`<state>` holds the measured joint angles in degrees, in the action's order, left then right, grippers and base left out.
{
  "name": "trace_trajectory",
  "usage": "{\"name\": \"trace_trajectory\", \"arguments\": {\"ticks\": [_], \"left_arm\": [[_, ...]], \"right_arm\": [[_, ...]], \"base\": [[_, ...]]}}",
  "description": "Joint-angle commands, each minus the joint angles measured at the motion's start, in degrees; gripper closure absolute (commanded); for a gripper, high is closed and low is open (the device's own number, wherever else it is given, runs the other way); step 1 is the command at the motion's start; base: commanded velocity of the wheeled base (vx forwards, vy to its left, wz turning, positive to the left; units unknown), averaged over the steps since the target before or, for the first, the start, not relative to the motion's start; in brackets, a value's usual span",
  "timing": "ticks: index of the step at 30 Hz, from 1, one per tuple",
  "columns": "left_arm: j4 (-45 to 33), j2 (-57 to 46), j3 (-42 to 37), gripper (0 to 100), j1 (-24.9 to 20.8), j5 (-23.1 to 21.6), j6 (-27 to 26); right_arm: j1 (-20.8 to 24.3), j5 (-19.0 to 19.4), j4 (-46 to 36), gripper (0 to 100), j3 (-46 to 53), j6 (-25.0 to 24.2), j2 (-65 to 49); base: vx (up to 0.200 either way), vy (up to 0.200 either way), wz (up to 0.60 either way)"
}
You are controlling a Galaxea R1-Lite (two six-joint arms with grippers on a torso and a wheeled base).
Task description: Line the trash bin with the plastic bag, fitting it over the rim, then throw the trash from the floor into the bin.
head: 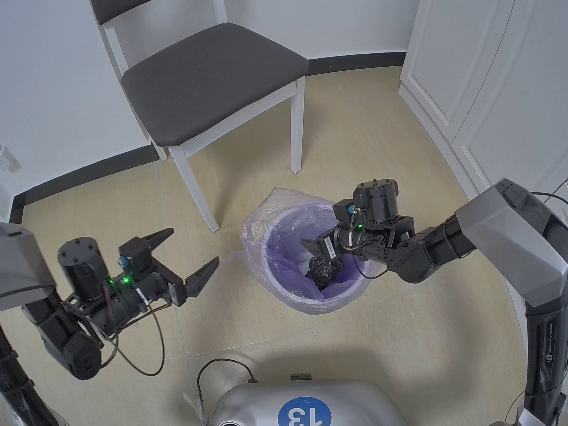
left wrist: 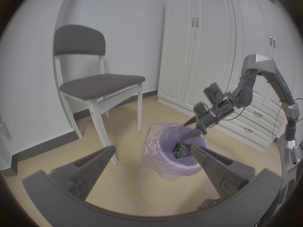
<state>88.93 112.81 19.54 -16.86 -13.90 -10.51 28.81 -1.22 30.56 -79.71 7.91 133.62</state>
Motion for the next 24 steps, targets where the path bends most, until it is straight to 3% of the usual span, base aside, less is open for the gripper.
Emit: {"name": "trace_trajectory", "arguments": {"ticks": [1, 5, 11, 19, 24], "left_arm": [[1.07, 21.13, 20.01, 0, -3.0, 7.13, 4.18], [-1.22, 26.49, 32.23, 0, -3.71, 7.66, 8.05], [-13.52, 31.86, 48.4, 0, -3.88, 7.74, 11.91], [-24.24, 40.56, 67.03, 0, -2.83, 8.27, 12.0], [-29.34, 43.63, 72.74, 0, -2.04, 8.18, 12.0]], "right_arm": [[-3.67, -1.42, 1.43, 0, 0.61, -0.44, -2.05], [-5.87, -3.0, 1.43, 0, 1.05, -0.7, -2.84], [-8.77, -3.09, 2.49, 0, 5.53, -2.29, -5.39], [-11.84, -3.09, 8.81, 0, 13.09, -3.17, -8.29], [-13.6, -3.0, 12.68, 0, 18.28, -3.08, -9.52]], "base": [[0.0, 0.0, 0.0], [0.0, 0.0, 0.0], [0.0, 0.0, 0.0], [0.0, 0.0, 0.0], [0.0, 0.0, 0.0]]}}
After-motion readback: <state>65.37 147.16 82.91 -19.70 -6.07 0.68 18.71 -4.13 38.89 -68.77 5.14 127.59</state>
